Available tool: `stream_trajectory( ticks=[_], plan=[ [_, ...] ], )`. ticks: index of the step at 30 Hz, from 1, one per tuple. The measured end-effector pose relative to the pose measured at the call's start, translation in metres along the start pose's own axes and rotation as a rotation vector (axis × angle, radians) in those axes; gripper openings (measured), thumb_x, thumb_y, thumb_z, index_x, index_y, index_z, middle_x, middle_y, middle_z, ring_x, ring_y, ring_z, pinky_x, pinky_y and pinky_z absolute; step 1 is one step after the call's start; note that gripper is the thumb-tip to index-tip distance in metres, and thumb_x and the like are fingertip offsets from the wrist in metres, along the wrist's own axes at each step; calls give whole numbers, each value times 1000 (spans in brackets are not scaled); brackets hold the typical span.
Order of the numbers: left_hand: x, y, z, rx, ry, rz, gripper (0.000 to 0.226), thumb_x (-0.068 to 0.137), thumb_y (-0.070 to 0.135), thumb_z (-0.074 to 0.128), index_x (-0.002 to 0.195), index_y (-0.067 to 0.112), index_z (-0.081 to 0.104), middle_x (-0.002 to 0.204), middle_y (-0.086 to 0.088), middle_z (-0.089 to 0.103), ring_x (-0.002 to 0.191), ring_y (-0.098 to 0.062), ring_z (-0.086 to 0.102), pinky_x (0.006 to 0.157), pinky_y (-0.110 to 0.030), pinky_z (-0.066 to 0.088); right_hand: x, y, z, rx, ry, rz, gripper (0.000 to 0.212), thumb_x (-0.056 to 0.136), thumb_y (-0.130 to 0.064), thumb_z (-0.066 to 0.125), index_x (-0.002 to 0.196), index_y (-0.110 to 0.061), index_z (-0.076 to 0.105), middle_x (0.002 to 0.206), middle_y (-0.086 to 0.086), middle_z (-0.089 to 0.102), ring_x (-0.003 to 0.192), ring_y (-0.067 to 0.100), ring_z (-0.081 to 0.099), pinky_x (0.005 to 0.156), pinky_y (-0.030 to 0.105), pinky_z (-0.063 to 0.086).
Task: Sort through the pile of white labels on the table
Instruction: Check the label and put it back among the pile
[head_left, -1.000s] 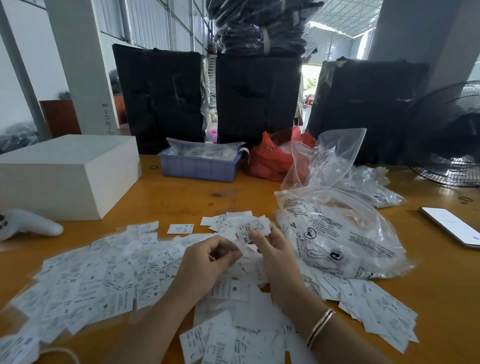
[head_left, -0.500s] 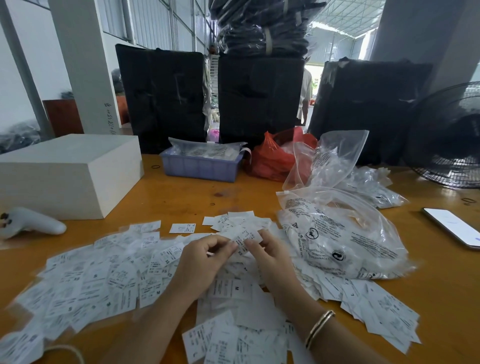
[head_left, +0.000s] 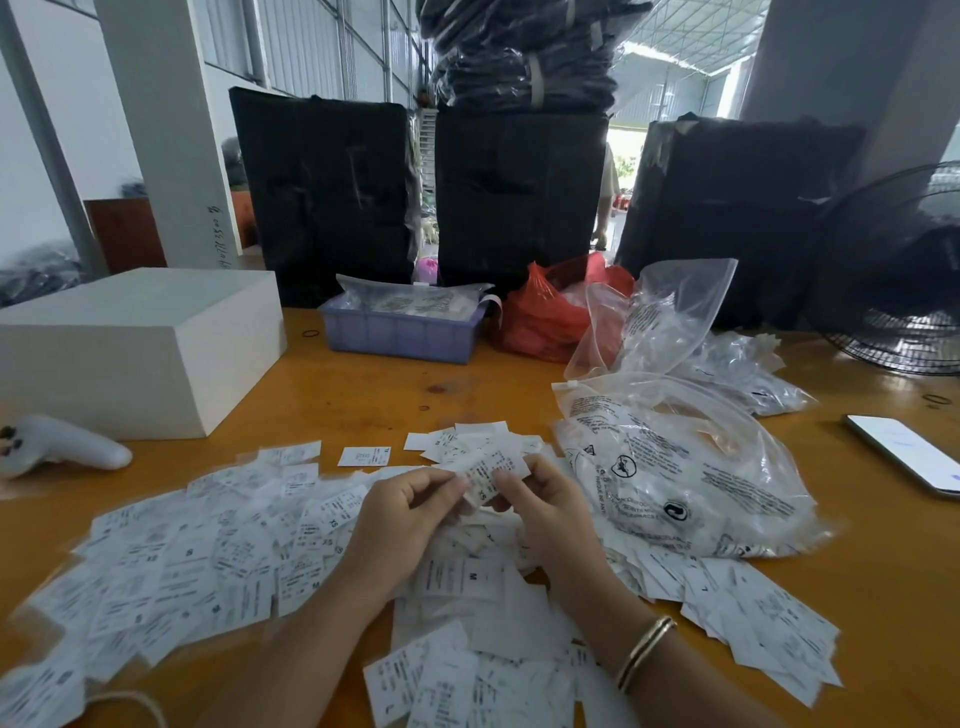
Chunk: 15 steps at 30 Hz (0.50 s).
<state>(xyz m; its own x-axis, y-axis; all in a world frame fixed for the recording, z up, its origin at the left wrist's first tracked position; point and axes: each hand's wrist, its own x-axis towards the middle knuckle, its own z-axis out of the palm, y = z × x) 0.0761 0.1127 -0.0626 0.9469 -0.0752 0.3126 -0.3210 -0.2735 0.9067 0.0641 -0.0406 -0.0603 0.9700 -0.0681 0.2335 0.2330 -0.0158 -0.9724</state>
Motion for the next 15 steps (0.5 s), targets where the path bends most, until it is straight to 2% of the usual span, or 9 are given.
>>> stream_trajectory(
  ticks=[2,4,7,11,15],
  plan=[
    [0,0,-1,-12,28,-2,11,89,26,61,83,25,71,71,14,72,65,3,64,59,-6,46,0,2,-1,49,-39,14,9,89,-14,63,82,-8,62,68,-4,68,65,6,65,59,13,47],
    [0,1,-2,-22,48,-5,11,88,29,61,82,28,70,72,14,72,67,1,65,60,-8,48,-1,3,0,62,-58,19,10,89,-14,62,85,-5,61,70,1,70,64,6,66,57,13,47],
    [-1,2,-3,-26,47,10,11,88,32,59,83,32,69,73,15,72,70,1,66,61,-6,47,0,2,-2,133,2,33,9,91,-17,60,87,-10,62,77,8,73,64,9,66,57,14,47],
    [-2,4,-2,-41,24,24,18,80,43,56,85,32,70,72,14,73,70,1,66,61,-6,47,4,2,-6,198,61,38,11,94,-20,56,97,-11,62,84,7,74,68,12,64,66,20,49],
    [-3,3,-1,-41,-25,37,27,75,49,53,86,31,70,73,14,73,69,1,67,62,-7,48,1,2,-3,209,48,39,12,90,-23,61,85,-11,63,72,4,68,60,10,56,60,19,48]
  ],
)
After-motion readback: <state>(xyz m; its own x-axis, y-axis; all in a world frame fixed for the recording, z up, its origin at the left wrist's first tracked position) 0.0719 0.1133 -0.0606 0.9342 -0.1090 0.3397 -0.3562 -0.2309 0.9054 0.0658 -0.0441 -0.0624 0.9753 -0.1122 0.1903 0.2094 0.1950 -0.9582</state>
